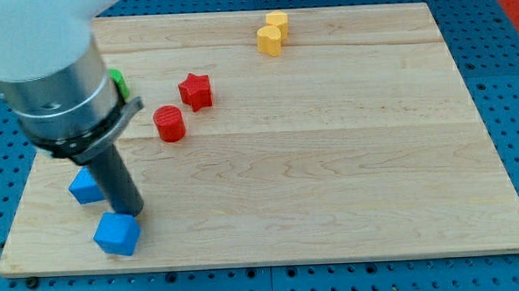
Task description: Move the blue cube into the right side of the blue triangle
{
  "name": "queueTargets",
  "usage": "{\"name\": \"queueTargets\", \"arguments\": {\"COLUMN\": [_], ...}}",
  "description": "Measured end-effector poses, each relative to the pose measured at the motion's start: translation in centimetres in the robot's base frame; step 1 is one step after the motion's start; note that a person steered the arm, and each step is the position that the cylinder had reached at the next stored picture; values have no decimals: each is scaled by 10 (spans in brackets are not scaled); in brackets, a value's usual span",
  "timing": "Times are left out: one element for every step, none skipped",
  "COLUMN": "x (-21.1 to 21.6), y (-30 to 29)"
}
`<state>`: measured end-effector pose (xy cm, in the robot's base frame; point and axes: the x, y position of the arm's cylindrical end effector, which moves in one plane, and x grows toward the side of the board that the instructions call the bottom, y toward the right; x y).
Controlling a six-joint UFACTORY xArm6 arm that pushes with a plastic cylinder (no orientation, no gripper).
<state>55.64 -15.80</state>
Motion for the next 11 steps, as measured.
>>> {"name": "queueTargets", "arguments": {"x": [7,61,62,54,43,30,23,38,27,-8,-34], "y": [47,31,25,-33,-76,-76,-78,-52,-18,10,6]}}
